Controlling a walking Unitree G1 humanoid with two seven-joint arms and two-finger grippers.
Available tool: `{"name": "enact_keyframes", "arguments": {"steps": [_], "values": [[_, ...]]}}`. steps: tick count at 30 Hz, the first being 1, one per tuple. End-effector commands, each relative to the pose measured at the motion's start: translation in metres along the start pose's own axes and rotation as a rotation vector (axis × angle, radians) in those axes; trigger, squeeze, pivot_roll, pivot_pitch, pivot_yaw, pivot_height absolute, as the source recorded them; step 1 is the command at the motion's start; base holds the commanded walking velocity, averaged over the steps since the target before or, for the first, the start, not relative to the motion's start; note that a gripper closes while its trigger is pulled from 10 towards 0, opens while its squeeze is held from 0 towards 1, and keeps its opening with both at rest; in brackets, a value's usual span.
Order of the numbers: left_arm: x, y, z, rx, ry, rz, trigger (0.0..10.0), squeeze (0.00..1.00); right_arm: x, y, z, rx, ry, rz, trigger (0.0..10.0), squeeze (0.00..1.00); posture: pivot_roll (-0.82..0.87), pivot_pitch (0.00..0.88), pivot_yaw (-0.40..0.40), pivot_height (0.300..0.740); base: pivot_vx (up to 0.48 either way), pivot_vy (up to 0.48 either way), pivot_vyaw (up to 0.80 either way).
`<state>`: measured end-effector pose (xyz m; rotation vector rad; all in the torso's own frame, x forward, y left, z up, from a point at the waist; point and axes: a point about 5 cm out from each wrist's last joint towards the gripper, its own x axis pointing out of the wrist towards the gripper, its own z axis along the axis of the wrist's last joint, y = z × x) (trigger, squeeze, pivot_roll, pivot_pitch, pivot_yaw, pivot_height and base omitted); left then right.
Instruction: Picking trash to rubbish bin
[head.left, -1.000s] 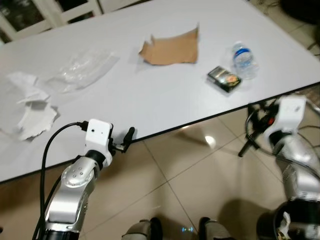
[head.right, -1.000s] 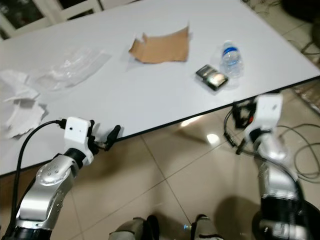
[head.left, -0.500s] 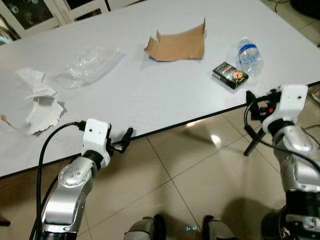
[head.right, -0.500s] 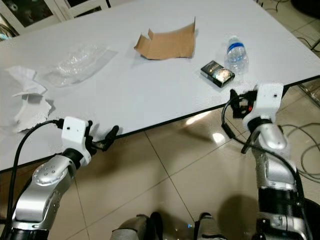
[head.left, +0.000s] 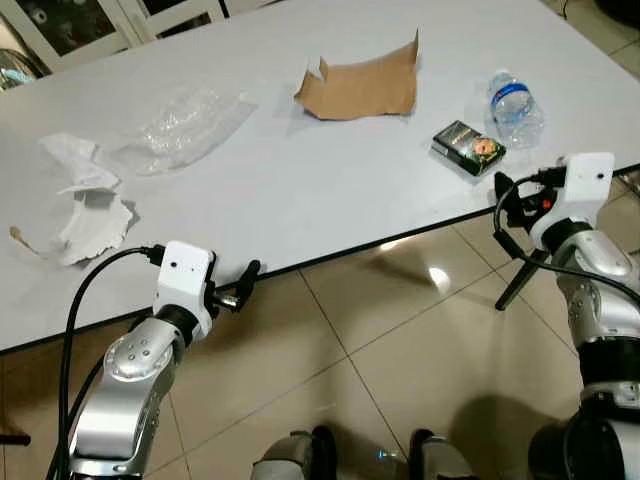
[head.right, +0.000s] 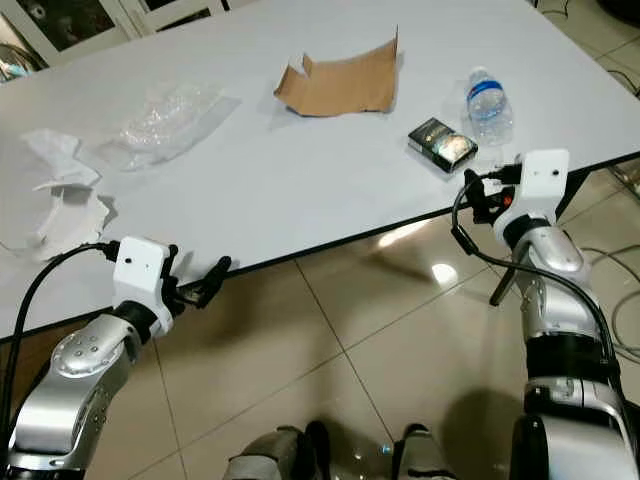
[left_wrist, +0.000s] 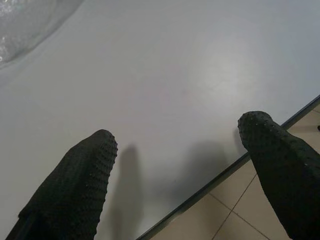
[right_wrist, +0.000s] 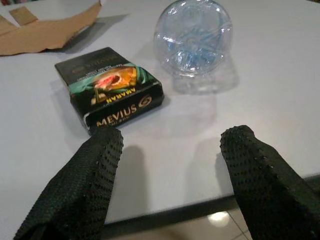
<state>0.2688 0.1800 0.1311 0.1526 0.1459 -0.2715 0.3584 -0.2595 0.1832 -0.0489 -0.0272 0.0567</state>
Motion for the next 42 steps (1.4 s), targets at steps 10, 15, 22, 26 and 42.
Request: {"name": "enact_keyframes", "arguments": {"steps": [10, 15, 22, 26, 42], "values": [[-0.008, 0.007, -0.001, 0.006, 0.022, 0.012, 10.0, 0.00, 0.014, -0.002, -0.004, -0.010, 0.059, 0.063, 10.0, 0.00, 0.14, 0.262, 0.217, 0.740, 0.000, 0.000, 0.00], [-0.010, 0.007, 0.000, 0.007, 0.025, 0.014, 10.0, 0.00, 0.020, 0.002, -0.003, -0.004, 0.058, 0.104, 10.0, 0.00, 0.15, 0.262, 0.221, 0.740, 0.000, 0.000, 0.00], [-0.010, 0.008, 0.001, 0.010, 0.026, 0.017, 10.0, 0.00, 0.024, 0.013, -0.006, -0.003, 0.074, 0.181, 10.0, 0.00, 0.15, 0.264, 0.222, 0.740, 0.000, 0.000, 0.00], [-0.010, 0.008, 0.001, 0.008, 0.026, 0.020, 10.0, 0.00, 0.026, 0.017, -0.007, -0.016, 0.076, 0.215, 10.0, 0.00, 0.15, 0.266, 0.217, 0.740, 0.000, 0.000, 0.00], [-0.012, 0.004, 0.000, -0.007, 0.025, 0.028, 10.0, 0.00, 0.028, 0.028, 0.003, -0.003, -0.017, 0.264, 10.0, 0.00, 0.14, 0.264, 0.199, 0.740, 0.000, 0.000, 0.00]]}}
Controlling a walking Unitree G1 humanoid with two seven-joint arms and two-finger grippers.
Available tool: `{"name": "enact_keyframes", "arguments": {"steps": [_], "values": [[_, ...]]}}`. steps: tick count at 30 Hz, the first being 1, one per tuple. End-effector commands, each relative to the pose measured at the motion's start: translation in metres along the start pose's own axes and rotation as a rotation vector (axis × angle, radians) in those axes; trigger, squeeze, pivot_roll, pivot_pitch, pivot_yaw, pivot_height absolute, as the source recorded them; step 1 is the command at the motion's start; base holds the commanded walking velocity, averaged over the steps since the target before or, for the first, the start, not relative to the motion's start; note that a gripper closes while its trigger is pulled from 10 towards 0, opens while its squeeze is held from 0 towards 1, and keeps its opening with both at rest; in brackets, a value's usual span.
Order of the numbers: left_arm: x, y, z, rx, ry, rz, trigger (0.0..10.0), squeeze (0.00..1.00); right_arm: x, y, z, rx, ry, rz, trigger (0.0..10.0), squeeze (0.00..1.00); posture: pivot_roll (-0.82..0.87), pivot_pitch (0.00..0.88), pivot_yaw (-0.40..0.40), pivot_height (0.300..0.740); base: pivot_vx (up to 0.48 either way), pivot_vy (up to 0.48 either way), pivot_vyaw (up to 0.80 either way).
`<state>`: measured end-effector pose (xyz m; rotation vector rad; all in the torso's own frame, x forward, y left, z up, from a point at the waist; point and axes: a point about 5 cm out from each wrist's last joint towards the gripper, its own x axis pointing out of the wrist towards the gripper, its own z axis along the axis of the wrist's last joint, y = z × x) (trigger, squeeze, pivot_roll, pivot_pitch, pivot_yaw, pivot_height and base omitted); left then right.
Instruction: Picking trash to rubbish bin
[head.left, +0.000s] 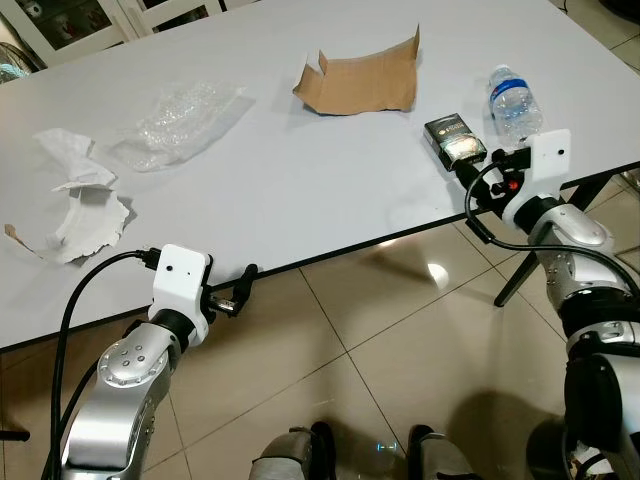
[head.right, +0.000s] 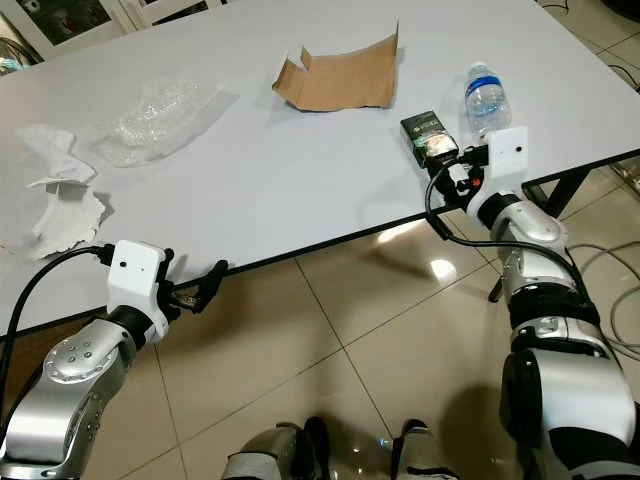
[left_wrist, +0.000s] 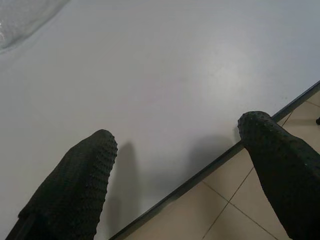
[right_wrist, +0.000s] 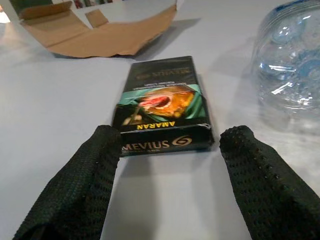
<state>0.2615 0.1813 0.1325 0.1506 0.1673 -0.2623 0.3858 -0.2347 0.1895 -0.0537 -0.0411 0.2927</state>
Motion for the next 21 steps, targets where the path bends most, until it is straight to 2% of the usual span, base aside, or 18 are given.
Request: {"name": "enact_keyframes", "arguments": {"steps": [1, 7, 13, 21], "values": [[-0.003, 0.003, 0.000, -0.006, 0.002, 0.018, 10.0, 0.00, 0.002, 0.005, 0.004, 0.010, -0.031, 0.021, 10.0, 0.00, 0.14, 0.263, 0.198, 0.740, 0.000, 0.000, 0.00], [-0.001, 0.001, 0.000, -0.012, 0.000, 0.015, 10.0, 0.00, 0.001, 0.006, 0.008, 0.005, -0.065, 0.003, 10.0, 0.00, 0.13, 0.262, 0.195, 0.740, 0.000, 0.000, 0.00], [-0.001, 0.001, -0.001, -0.017, -0.002, 0.016, 10.0, 0.00, 0.003, 0.014, 0.013, -0.021, -0.098, 0.010, 10.0, 0.00, 0.13, 0.263, 0.196, 0.740, 0.000, 0.000, 0.00], [0.000, 0.000, -0.001, -0.019, -0.002, 0.010, 10.0, 0.00, 0.012, 0.010, 0.024, -0.003, -0.089, -0.029, 10.0, 0.00, 0.12, 0.264, 0.193, 0.740, 0.000, 0.000, 0.00]]}}
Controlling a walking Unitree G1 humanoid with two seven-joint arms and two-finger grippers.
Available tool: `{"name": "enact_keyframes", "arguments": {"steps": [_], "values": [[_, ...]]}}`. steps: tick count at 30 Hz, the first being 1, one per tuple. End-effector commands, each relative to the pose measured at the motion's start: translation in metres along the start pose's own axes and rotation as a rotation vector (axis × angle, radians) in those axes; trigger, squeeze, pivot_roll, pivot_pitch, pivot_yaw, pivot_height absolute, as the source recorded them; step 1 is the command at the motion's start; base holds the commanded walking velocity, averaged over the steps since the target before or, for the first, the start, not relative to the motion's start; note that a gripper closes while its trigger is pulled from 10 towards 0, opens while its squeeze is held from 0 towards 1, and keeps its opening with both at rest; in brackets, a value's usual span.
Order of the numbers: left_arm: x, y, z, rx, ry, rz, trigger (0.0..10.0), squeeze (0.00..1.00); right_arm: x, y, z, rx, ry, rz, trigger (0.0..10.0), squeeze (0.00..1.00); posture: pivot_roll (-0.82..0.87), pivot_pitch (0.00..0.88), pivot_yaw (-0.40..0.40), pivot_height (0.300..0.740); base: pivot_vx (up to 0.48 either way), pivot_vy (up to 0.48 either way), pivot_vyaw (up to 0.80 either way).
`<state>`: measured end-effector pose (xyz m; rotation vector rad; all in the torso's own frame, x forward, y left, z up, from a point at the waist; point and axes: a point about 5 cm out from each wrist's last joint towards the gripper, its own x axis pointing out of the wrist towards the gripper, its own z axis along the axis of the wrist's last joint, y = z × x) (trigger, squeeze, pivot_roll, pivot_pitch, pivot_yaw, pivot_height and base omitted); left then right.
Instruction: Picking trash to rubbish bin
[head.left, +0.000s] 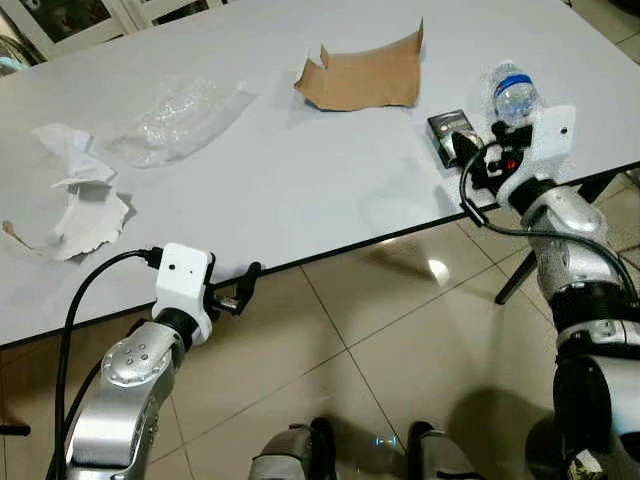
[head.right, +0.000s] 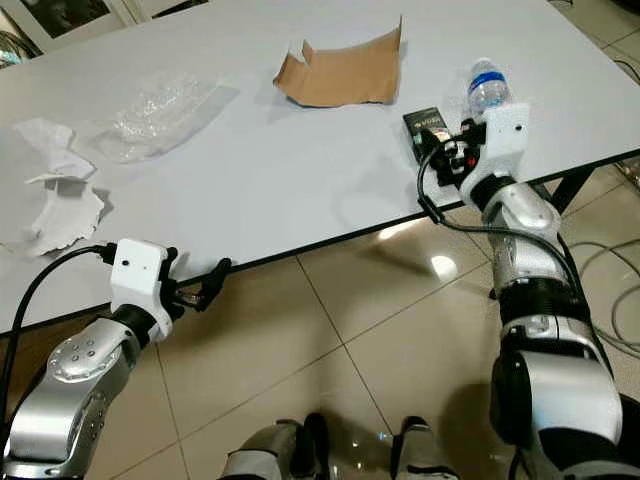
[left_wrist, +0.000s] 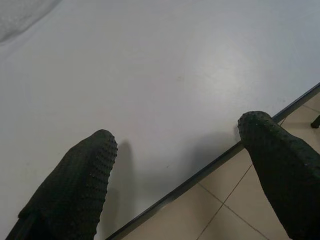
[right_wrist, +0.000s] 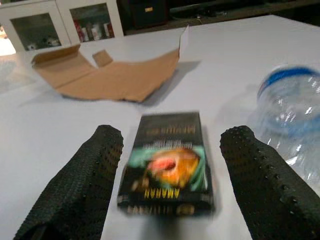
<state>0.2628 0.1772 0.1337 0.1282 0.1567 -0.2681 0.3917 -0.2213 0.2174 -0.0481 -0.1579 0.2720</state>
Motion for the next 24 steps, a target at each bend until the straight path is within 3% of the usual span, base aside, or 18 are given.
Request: {"name": "enact_keyframes", "arguments": {"steps": [1, 12, 24], "values": [[-0.002, 0.003, -0.003, 0.000, 0.012, 0.017, 10.0, 0.00, 0.003, 0.000, -0.002, 0.013, 0.032, -0.018, 10.0, 0.00, 0.12, 0.264, 0.189, 0.740, 0.000, 0.000, 0.00], [-0.005, 0.003, -0.005, -0.005, 0.015, 0.028, 10.0, 0.00, 0.014, -0.001, 0.001, 0.052, 0.080, -0.084, 10.0, 0.00, 0.13, 0.262, 0.177, 0.740, 0.000, 0.000, 0.00], [-0.007, 0.002, -0.006, -0.004, 0.020, 0.030, 10.0, 0.00, 0.023, 0.011, -0.003, 0.116, 0.144, -0.075, 10.0, 0.00, 0.14, 0.266, 0.168, 0.740, 0.000, 0.000, 0.00]]}}
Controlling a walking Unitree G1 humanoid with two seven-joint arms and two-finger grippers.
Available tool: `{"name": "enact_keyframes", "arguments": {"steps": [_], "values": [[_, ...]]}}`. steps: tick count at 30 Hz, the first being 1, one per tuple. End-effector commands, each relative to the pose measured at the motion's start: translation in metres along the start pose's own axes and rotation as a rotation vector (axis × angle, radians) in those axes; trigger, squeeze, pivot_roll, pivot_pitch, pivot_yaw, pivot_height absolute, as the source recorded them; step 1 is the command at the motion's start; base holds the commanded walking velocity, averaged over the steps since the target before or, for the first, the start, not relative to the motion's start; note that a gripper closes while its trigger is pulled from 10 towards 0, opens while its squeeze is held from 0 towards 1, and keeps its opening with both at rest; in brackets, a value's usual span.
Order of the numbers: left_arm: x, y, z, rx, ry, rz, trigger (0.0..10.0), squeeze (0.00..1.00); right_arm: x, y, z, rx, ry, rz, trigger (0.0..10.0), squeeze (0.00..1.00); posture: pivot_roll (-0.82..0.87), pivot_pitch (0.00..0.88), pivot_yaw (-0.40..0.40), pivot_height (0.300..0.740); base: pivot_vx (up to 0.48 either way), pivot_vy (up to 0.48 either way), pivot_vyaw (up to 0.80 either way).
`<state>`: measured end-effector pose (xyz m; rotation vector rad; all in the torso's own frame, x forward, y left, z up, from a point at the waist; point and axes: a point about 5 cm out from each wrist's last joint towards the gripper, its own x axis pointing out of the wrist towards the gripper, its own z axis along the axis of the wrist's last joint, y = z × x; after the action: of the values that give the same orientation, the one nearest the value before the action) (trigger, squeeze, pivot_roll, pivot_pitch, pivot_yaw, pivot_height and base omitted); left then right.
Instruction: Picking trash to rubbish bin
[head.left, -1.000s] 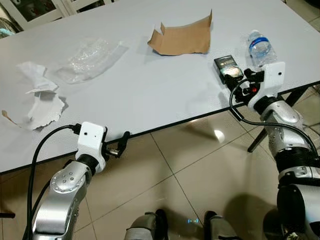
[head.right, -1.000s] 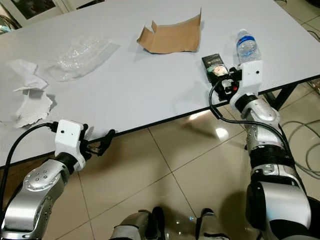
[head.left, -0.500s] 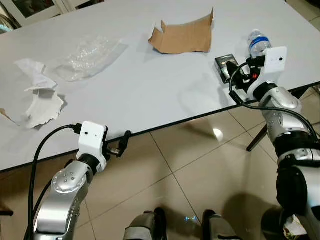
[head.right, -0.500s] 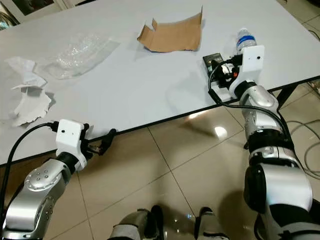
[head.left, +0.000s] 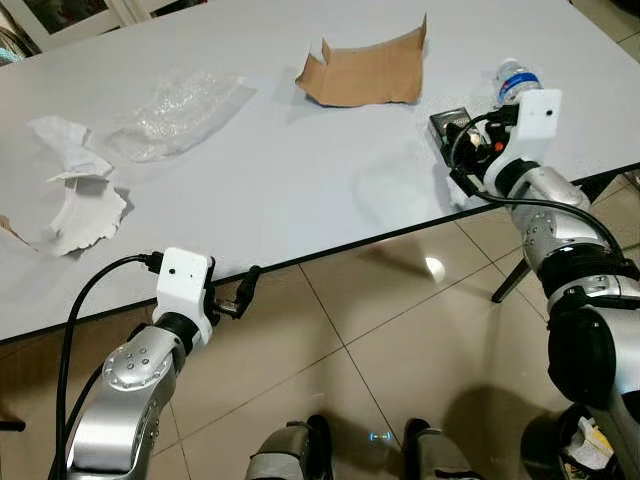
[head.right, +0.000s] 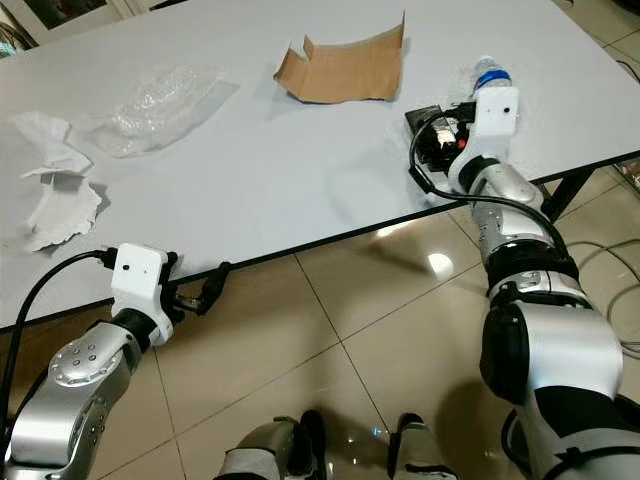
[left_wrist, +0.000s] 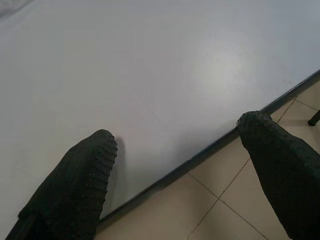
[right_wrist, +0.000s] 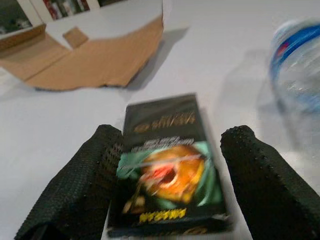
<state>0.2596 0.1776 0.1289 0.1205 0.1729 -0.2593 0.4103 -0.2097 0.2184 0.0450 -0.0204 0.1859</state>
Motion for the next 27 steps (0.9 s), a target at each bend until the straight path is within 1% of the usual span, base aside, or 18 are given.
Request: {"name": "enact_keyframes", "arguments": {"steps": [1, 6, 8, 10, 11, 16, 20, 21, 22, 23, 25, 26, 27], "values": [[-0.005, 0.004, -0.001, 0.007, 0.005, 0.025, 10.0, 0.00, 0.003, 0.008, -0.002, 0.012, 0.023, 0.026, 10.0, 0.00, 0.15, 0.268, 0.167, 0.740, 0.000, 0.000, 0.00], [-0.007, 0.004, -0.002, 0.007, 0.006, 0.027, 10.0, 0.00, 0.005, 0.011, -0.003, 0.019, 0.038, 0.020, 10.0, 0.00, 0.15, 0.271, 0.165, 0.740, 0.000, 0.000, 0.00], [-0.007, 0.004, -0.002, 0.008, 0.007, 0.029, 10.0, 0.00, 0.005, 0.011, -0.005, 0.038, 0.054, 0.005, 10.0, 0.00, 0.15, 0.272, 0.165, 0.740, 0.000, 0.000, 0.00], [-0.008, 0.004, -0.002, 0.008, 0.009, 0.030, 10.0, 0.00, 0.004, 0.009, -0.009, 0.034, 0.077, -0.017, 10.0, 0.00, 0.15, 0.273, 0.166, 0.740, 0.000, 0.000, 0.00], [-0.008, 0.004, -0.003, 0.009, 0.012, 0.030, 10.0, 0.00, 0.003, 0.008, -0.014, 0.034, 0.106, -0.033, 10.0, 0.00, 0.15, 0.274, 0.167, 0.740, 0.000, 0.000, 0.00], [-0.009, 0.004, -0.003, 0.010, 0.016, 0.025, 10.0, 0.00, 0.002, 0.008, -0.021, 0.039, 0.152, -0.034, 10.0, 0.00, 0.15, 0.279, 0.169, 0.740, 0.000, 0.000, 0.00], [-0.009, 0.003, -0.004, 0.010, 0.019, 0.023, 10.0, 0.00, 0.001, 0.007, -0.024, 0.036, 0.169, -0.039, 10.0, 0.00, 0.15, 0.281, 0.168, 0.740, 0.000, 0.000, 0.00], [-0.009, 0.003, -0.004, 0.010, 0.019, 0.023, 10.0, 0.00, 0.001, 0.007, -0.025, 0.043, 0.173, -0.035, 6.5, 0.00, 0.15, 0.282, 0.168, 0.740, 0.000, 0.000, 0.00], [-0.009, 0.003, -0.004, 0.010, 0.019, 0.023, 10.0, 0.00, 0.001, 0.008, -0.025, 0.048, 0.175, -0.033, 6.9, 0.00, 0.15, 0.282, 0.168, 0.740, 0.000, 0.000, 0.00], [-0.009, 0.003, -0.004, 0.010, 0.021, 0.023, 10.0, 0.00, 0.000, 0.008, -0.027, 0.049, 0.182, -0.030, 5.0, 0.00, 0.15, 0.285, 0.168, 0.740, 0.000, 0.000, 0.00], [-0.009, 0.002, -0.004, 0.009, 0.021, 0.023, 10.0, 0.00, 0.000, 0.008, -0.028, 0.051, 0.186, -0.029, 5.0, 0.00, 0.15, 0.286, 0.168, 0.740, 0.000, 0.000, 0.00], [-0.009, 0.002, -0.004, 0.009, 0.022, 0.023, 10.0, 0.00, 0.000, 0.008, -0.029, 0.048, 0.189, -0.027, 2.9, 0.00, 0.15, 0.288, 0.167, 0.740, 0.000, 0.000, 0.00], [-0.010, 0.002, -0.004, 0.008, 0.022, 0.023, 10.0, 0.00, 0.000, 0.008, -0.029, 0.045, 0.191, -0.026, 0.0, 0.00, 0.15, 0.288, 0.167, 0.740, 0.000, 0.000, 0.00]]}}
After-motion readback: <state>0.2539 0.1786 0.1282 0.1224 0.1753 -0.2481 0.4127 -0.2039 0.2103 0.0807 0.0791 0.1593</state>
